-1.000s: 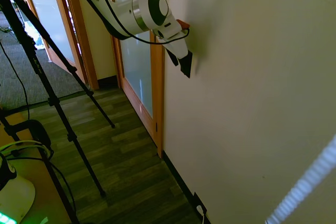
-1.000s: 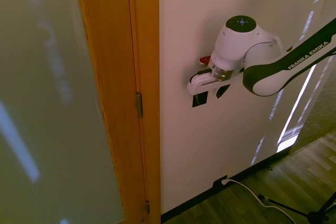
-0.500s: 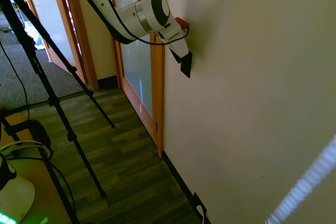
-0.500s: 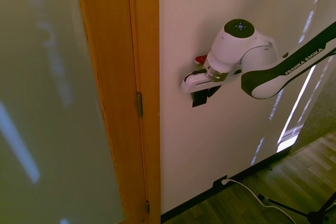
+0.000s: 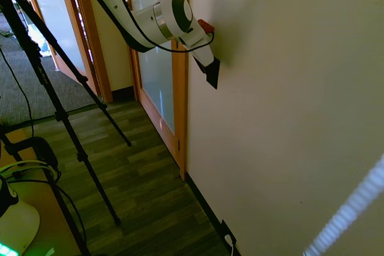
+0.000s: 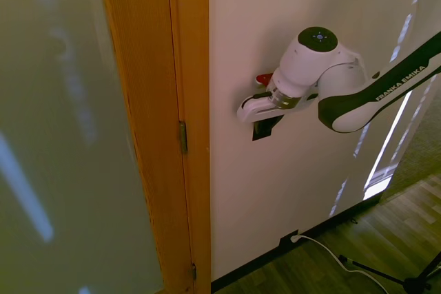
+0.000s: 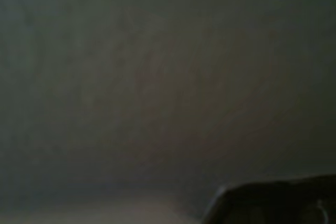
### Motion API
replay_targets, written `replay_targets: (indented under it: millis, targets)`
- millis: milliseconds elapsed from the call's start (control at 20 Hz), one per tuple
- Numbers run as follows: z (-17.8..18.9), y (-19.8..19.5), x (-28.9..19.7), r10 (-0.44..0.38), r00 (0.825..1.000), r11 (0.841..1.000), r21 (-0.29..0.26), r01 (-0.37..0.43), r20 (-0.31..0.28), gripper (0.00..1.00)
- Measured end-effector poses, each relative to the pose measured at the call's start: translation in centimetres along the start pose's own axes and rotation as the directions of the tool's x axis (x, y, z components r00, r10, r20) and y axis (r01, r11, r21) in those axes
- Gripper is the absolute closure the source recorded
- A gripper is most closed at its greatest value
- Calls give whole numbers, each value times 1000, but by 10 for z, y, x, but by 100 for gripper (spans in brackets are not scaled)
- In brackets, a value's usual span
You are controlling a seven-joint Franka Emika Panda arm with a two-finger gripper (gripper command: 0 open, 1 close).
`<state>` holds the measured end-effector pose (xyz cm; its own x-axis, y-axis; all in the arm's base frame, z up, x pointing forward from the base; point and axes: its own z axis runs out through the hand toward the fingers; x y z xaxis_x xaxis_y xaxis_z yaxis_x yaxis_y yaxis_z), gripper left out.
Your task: Turn on the light
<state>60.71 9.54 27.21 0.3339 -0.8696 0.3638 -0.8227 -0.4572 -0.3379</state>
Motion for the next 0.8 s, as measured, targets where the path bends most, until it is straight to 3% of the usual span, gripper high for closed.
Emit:
replay_targets:
  millis: [500, 800]
  targets:
    - [7, 6, 3, 17, 1000, 1000, 11, -17, 9, 100]
    - [-21, 17, 11, 57, 998, 989, 133, -57, 4, 100]
